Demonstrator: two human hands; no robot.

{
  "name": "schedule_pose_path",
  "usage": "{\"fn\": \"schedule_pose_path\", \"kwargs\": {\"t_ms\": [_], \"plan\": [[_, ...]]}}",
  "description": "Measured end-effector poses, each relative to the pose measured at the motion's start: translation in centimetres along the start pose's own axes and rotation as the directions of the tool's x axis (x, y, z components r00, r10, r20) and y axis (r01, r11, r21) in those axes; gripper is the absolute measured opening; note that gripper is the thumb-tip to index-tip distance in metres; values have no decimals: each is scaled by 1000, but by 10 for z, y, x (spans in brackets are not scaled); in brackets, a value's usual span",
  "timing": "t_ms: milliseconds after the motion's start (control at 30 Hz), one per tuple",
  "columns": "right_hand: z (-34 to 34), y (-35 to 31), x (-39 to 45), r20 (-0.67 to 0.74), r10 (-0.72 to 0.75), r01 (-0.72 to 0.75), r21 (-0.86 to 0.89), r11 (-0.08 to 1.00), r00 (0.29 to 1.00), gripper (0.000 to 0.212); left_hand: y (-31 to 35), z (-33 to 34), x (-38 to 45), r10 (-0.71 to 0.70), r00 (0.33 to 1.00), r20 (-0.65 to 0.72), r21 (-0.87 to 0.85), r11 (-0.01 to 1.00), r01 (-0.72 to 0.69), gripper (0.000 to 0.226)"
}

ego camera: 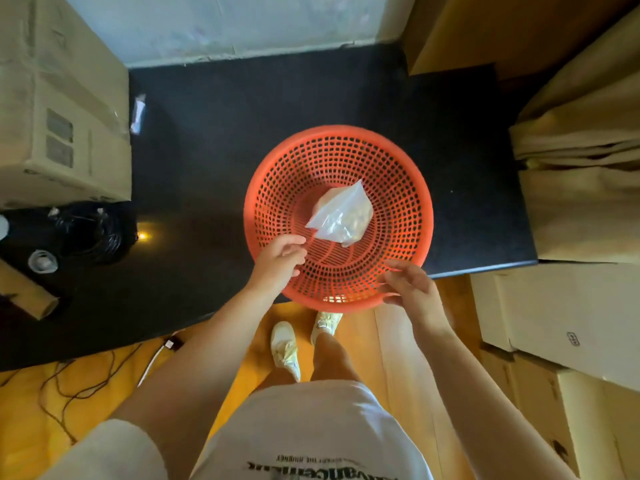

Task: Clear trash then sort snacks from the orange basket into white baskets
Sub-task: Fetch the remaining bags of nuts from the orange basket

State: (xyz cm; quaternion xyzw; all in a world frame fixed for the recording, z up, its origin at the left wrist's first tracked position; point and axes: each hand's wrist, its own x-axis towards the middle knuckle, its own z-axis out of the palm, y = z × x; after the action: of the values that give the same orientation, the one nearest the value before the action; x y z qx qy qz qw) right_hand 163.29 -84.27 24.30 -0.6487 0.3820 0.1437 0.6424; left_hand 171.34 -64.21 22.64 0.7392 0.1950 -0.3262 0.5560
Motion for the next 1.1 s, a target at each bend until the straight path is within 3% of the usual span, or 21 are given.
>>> {"fn": "schedule_pose_path", "kwargs": {"t_ms": [133, 267, 433, 567, 700, 767, 833, 900, 1000, 1100], "plan": [[12, -21, 72, 40, -67, 74, -244, 967, 997, 32, -6, 20, 47, -30, 996, -84, 73, 997, 36, 40], [17, -25, 124, 148, -155, 210, -530, 821, 977, 65, -15, 31, 77, 65, 990, -122, 103, 993, -53, 55], [19, -21, 155, 300, -105, 279, -628, 727, 948, 92, -19, 39, 99, 195, 978, -68, 222, 959, -176, 65], [22, -17, 163, 320, -121, 306, -627, 716, 940, 76, -9, 42, 104, 256, 966, 35, 103, 960, -259, 75], [22, -17, 167, 334, -134, 325, -618, 716, 933, 56, 0, 44, 104, 237, 970, 56, 36, 970, -239, 77], [20, -18, 168, 339, -139, 339, -651, 679, 930, 55, 2, 46, 105, 223, 973, 58, -40, 975, -221, 66], [19, -18, 168, 341, -142, 350, -689, 635, 929, 58, 1, 47, 108, 119, 993, -13, -17, 993, -119, 46], [15, -18, 164, 339, -126, 337, -687, 644, 932, 54, 4, 45, 109, 49, 996, -68, 24, 999, -47, 42], [5, -18, 146, 347, -138, 346, -659, 668, 928, 43, 9, 38, 100, 198, 980, 9, -66, 978, -197, 28], [-7, -17, 117, 310, -152, 311, -566, 764, 938, 45, 12, 26, 87, 207, 978, 27, -110, 973, -203, 27]]}}
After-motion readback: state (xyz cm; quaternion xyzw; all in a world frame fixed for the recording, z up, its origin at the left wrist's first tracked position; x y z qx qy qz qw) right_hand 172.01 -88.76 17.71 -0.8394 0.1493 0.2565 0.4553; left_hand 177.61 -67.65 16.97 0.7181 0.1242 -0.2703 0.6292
